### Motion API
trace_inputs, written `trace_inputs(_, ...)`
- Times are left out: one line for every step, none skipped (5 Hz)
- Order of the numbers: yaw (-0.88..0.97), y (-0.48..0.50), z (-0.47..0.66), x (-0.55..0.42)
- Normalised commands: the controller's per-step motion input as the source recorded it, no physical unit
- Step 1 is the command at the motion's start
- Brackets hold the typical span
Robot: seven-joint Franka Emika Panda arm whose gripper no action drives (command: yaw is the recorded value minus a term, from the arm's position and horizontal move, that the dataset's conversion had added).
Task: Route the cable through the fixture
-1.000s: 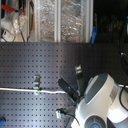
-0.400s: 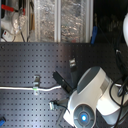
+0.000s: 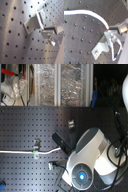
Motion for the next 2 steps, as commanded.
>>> trace_inputs(0.25, 0.083, 0.00, -0.130)
trace_inputs(0.47, 0.094, 0.02, 0.067)
